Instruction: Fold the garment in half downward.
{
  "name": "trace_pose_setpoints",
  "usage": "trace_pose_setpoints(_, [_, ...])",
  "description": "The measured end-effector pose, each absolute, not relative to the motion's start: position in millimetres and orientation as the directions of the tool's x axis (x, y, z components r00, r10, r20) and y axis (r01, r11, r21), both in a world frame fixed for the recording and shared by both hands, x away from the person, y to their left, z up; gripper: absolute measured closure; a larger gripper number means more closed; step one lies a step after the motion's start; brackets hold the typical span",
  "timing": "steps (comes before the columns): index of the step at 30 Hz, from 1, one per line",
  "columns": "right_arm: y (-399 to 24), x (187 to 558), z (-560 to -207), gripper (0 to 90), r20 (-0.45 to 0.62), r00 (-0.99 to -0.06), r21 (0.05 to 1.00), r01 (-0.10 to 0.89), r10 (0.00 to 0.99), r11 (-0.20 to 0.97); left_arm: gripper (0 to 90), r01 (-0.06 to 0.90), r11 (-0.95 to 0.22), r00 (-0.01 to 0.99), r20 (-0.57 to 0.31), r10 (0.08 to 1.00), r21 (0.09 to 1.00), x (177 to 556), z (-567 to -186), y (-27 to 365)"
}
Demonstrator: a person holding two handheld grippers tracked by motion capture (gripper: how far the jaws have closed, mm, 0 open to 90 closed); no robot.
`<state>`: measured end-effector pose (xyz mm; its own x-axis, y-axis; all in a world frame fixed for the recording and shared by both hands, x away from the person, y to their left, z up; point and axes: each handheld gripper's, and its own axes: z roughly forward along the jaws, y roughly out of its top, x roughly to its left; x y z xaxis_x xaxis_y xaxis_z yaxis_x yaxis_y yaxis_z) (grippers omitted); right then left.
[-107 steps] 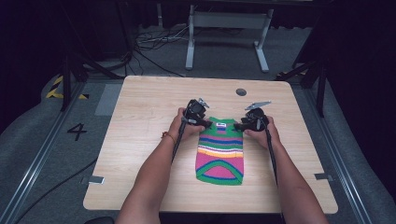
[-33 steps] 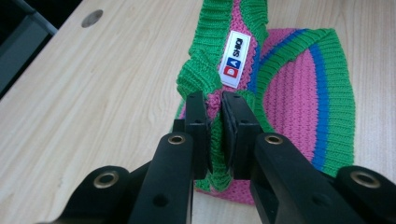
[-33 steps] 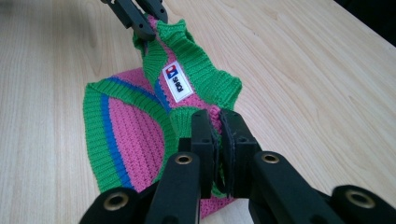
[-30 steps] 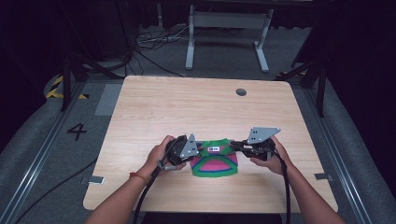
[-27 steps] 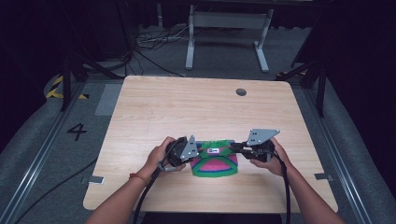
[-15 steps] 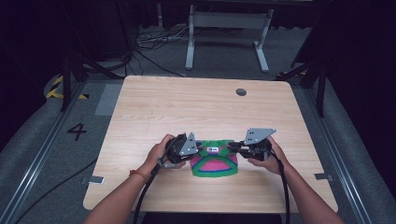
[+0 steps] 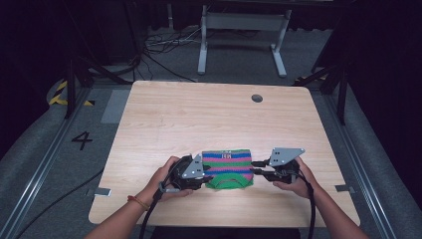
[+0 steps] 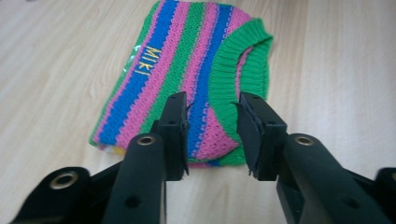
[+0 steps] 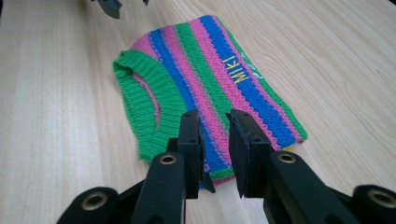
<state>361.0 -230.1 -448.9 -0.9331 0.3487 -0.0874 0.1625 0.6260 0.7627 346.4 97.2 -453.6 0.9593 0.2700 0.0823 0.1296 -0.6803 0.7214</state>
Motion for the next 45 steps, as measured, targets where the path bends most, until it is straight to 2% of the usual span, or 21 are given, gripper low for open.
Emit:
trace_pose_setpoints(2, [-229,356,-452,74.7,-0.069,-0.938,0.765,0.170,0.341,0.622,66.6,0.149,-0.676,0.964,0.045,0.261,0.721,347,-457,93])
trace_pose_setpoints(6, [-225,352,-463,73.3,-0.060,-0.940,0.744,0.182,0.336,0.643,66.4,0.165,-0.697,0.966,0.029,0.258,0.698,347,-469,83])
trace_pose_setpoints(9, [-222,351,-475,69.4,-0.050,-0.936,0.739,0.199,0.348,0.643,61.1,0.183,-0.708,0.966,0.011,0.260,0.683,349,-480,78])
trace_pose_setpoints(11, [-221,350,-483,68.8,-0.035,-0.932,0.742,0.218,0.361,0.634,60.8,0.203,-0.710,0.962,-0.002,0.273,0.674,350,-486,78])
trace_pose_setpoints(20, [-211,353,-498,69.4,-0.030,-0.905,0.742,0.264,0.424,0.616,64.5,0.204,-0.701,0.949,0.039,0.314,0.684,363,-495,87])
trace_pose_setpoints(22, [-208,354,-498,69.5,-0.065,-0.903,0.733,0.245,0.424,0.634,64.4,0.235,-0.674,0.943,0.002,0.332,0.700,369,-497,91])
trace_pose_setpoints(24, [-206,357,-499,69.7,-0.071,-0.898,0.733,0.248,0.434,0.633,64.0,0.227,-0.676,0.942,0.018,0.335,0.702,372,-497,92])
trace_pose_setpoints(27, [-206,360,-499,69.7,-0.066,-0.890,0.736,0.262,0.451,0.624,63.1,0.258,-0.659,0.935,-0.011,0.354,0.707,375,-497,94])
trace_pose_setpoints(30, [-201,362,-498,69.2,-0.060,-0.871,0.730,0.294,0.487,0.617,53.3,0.300,-0.649,0.916,-0.023,0.399,0.699,376,-492,98])
trace_pose_setpoints(34, [-202,360,-494,66.2,-0.058,-0.877,0.724,0.292,0.478,0.624,47.6,0.310,-0.647,0.899,0.008,0.439,0.697,376,-485,109])
trace_pose_setpoints(36, [-203,361,-491,61.8,-0.055,-0.877,0.719,0.298,0.478,0.628,43.6,0.302,-0.664,0.894,0.040,0.447,0.684,376,-480,115])
trace_pose_setpoints(39, [-205,360,-485,57.6,-0.055,-0.874,0.715,0.303,0.484,0.630,39.8,0.305,-0.664,0.893,0.036,0.448,0.683,375,-474,125])
trace_pose_setpoints(45, [-216,359,-475,42.8,-0.075,-0.854,0.702,0.321,0.514,0.636,33.2,0.297,-0.688,0.893,0.062,0.445,0.662,371,-468,144])
